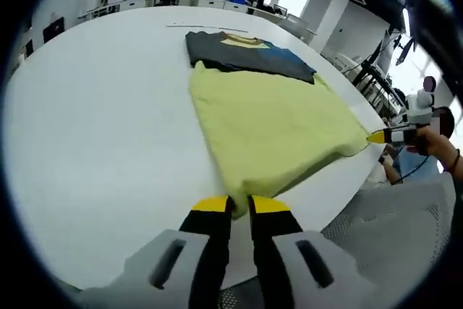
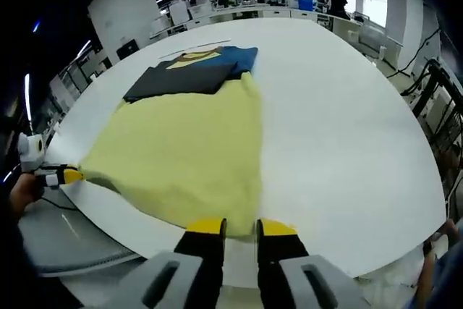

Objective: Fold the garment on the visible template until the final outline fits inside the template.

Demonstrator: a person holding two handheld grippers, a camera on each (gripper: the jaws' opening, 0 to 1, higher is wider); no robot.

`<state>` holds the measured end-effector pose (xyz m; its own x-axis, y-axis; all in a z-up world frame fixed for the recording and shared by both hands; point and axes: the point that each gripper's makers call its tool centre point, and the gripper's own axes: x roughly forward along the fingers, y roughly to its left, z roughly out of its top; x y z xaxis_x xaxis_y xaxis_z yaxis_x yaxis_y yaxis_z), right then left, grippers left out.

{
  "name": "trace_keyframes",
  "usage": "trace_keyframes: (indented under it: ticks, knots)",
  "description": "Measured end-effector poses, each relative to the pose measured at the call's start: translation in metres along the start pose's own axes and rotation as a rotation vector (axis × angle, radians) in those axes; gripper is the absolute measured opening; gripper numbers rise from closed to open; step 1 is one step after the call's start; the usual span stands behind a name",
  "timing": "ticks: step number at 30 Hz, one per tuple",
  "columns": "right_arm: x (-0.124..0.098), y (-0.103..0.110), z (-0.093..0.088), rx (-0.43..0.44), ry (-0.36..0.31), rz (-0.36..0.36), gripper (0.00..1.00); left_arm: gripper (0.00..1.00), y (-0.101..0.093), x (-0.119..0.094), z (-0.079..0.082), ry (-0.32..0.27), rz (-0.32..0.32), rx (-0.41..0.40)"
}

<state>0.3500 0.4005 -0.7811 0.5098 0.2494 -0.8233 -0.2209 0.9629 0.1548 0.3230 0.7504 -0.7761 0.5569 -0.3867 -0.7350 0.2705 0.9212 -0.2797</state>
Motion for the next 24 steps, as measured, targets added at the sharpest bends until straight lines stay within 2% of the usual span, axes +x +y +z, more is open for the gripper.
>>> trace_keyframes:
  ticks: [3, 6, 11, 15, 17, 22, 24]
  knots:
    - [-0.001, -0.001, 0.0, -0.017, 0.002, -0.012, 0.0, 0.0, 0.0, -0.001, -0.001, 0.013, 0.006, 0.015]
    - [-0.005, -0.002, 0.004, 0.001, -0.015, -0.007, 0.0, 0.0, -0.003, -0.008, 0.004, 0.024, -0.005, 0.013]
    - [-0.014, -0.005, 0.012, 0.003, -0.037, 0.003, 0.0, 0.0, -0.005, -0.021, 0.021, 0.004, -0.027, -0.006]
    - [-0.024, -0.002, 0.025, 0.023, -0.09, 0.011, 0.0, 0.0, -0.007, -0.026, 0.031, 0.004, -0.037, 0.005]
    - [-0.02, -0.002, 0.023, 0.013, -0.078, 0.01, 0.0, 0.0, -0.005, -0.022, 0.026, 0.034, -0.025, 0.003]
    - [-0.012, -0.003, 0.014, 0.024, -0.051, 0.008, 0.0, 0.0, -0.001, -0.011, 0.001, 0.14, 0.007, 0.0]
    - [-0.008, -0.002, 0.007, 0.03, -0.031, 0.003, 0.0, 0.0, 0.0, -0.007, -0.004, 0.155, 0.019, -0.017]
